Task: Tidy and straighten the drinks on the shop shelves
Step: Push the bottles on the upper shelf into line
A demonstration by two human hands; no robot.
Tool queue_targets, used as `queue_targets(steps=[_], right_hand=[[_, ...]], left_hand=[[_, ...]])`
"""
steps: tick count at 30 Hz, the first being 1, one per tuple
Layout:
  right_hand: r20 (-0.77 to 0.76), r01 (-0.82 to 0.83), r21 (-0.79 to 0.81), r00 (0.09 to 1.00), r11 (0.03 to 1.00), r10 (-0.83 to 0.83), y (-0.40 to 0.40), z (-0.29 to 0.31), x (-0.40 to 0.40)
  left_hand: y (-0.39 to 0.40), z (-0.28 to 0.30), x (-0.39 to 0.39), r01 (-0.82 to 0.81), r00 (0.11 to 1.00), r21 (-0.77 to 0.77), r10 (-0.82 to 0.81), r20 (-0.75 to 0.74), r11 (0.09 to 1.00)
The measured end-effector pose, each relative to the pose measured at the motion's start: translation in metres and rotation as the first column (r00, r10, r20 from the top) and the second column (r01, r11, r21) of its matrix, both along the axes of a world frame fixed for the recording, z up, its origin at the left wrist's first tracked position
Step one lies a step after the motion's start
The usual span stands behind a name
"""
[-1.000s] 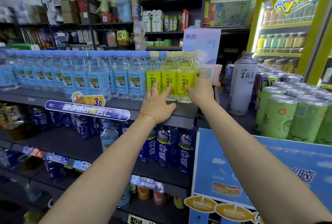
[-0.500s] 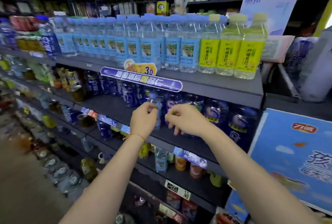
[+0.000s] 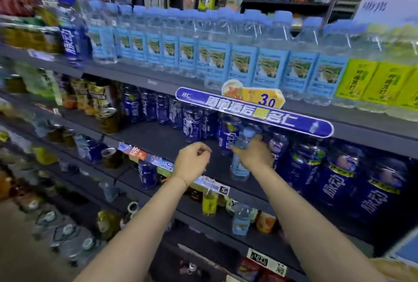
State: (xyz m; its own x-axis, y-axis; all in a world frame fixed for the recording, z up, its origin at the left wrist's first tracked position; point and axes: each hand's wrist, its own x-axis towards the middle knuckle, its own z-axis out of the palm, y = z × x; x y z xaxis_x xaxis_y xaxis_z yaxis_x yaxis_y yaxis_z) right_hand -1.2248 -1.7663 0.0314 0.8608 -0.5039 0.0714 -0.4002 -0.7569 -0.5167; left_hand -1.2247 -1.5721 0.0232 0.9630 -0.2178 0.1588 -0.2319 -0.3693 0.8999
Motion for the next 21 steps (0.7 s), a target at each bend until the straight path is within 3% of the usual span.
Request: queue_targets(steps=[4,7,11,13,15,18,21], right_hand=[[0.151,0.066,0.174,0.984,0.982,-0.093,0.032,-0.002,0.010],[0.330,-0.001,0.351,0.936,0.936,-0.123,0.074,0.011,0.010],[0.332,-0.055,0.501,0.934,0.864,-0.133,0.131,0.038,0.012],[0.321,-0.134,0.507,0.946,0.852,-0.042,0.151,0.049,0.015],[0.308,-0.325,0.497,0.933,0.804,0.186,0.167,0.063,0.015],[0.277,-0.577,0.482,0.814,0.659,0.510,0.186,0.085,0.016],[0.356,-0.648,0.438,0.762,0.623,0.542,0.202,0.111,0.023]], left_hand=[[0.035,-0.003,0.040,0.171,0.985,0.088,-0.170,-0.015,0.981],[0.043,-0.003,0.055,0.319,0.945,0.177,-0.326,0.013,0.931],[0.064,0.002,0.061,0.328,0.940,0.167,-0.339,0.042,0.930],[0.087,0.009,0.065,0.264,0.957,0.174,-0.281,0.076,0.948],[0.114,0.018,0.069,0.262,0.958,0.091,-0.270,0.099,0.961],[0.148,0.041,0.072,0.319,0.943,-0.144,-0.298,0.148,0.937],[0.159,0.074,0.080,0.316,0.940,-0.305,-0.251,0.233,0.898]])
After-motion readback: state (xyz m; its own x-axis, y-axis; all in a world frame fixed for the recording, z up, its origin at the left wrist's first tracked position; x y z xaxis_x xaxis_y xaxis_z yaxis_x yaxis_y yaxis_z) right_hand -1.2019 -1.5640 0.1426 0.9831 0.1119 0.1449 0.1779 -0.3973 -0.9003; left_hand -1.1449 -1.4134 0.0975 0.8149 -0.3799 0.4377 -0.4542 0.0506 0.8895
